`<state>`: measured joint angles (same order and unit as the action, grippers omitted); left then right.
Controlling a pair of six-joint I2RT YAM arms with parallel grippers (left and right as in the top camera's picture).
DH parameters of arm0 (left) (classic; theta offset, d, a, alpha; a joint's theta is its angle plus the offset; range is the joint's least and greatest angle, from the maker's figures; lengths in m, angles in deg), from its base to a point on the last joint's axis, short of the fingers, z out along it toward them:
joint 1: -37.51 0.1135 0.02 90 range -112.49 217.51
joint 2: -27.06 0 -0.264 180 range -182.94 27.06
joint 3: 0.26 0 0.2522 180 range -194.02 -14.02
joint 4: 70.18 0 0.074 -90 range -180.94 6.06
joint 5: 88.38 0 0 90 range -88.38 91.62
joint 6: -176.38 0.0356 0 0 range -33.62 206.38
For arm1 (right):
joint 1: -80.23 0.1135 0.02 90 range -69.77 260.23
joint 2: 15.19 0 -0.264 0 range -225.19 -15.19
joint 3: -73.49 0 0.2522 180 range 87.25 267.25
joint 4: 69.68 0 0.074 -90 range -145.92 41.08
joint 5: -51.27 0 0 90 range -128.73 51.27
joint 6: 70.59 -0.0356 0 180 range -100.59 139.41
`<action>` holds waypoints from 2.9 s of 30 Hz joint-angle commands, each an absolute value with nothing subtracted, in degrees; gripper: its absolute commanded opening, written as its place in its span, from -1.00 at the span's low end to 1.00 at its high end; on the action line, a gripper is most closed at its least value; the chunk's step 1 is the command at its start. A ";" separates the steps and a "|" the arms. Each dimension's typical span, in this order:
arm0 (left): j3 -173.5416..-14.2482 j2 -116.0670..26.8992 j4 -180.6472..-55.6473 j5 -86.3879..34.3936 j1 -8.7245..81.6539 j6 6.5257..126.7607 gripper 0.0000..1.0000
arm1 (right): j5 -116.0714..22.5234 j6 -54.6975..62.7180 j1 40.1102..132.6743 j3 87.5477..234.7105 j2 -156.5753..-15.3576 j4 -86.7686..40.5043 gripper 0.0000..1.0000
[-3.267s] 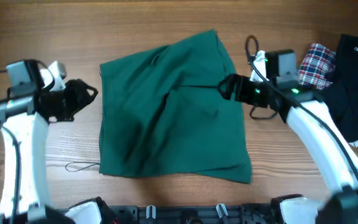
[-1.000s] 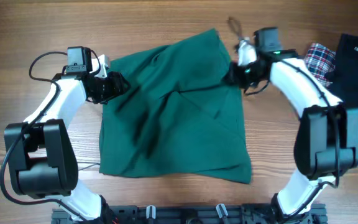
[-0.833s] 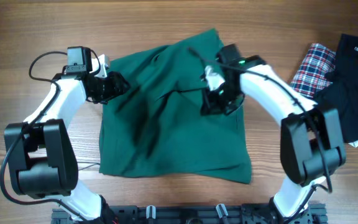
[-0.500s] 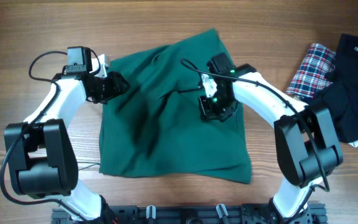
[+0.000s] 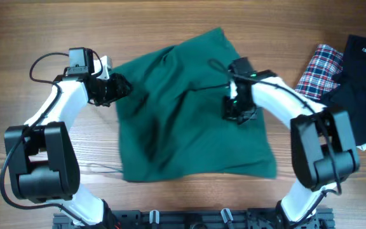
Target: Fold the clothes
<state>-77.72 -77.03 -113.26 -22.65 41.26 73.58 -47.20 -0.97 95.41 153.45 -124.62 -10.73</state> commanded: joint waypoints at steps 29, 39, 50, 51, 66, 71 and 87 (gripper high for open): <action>-77.68 -82.71 -96.50 -22.72 30.99 71.05 -0.92 | -42.57 -5.19 97.31 152.38 -126.41 -3.78 -0.91; -77.68 -86.36 -93.98 -15.18 32.17 71.20 -0.92 | -42.54 -5.19 97.29 152.38 -126.41 -2.44 -0.91; -77.68 -88.22 -90.42 -15.88 36.63 72.01 -0.92 | -39.79 -6.28 97.29 152.40 -126.41 0.11 -0.90; -77.68 -89.23 -89.77 -15.92 36.63 71.99 -0.91 | -39.77 -6.26 97.29 152.40 -126.41 0.35 -0.90; -77.68 -91.83 -88.00 -9.21 46.99 72.66 -0.89 | -34.61 -10.92 96.98 152.38 -126.41 3.83 -0.92; -77.94 -91.74 -88.17 -13.63 48.61 74.37 -0.64 | -34.59 -11.14 96.98 152.55 -126.33 3.41 -0.91; -86.46 -68.75 -144.32 -23.44 41.68 69.19 -0.31 | -40.32 -3.09 96.98 156.57 -117.30 1.86 -0.46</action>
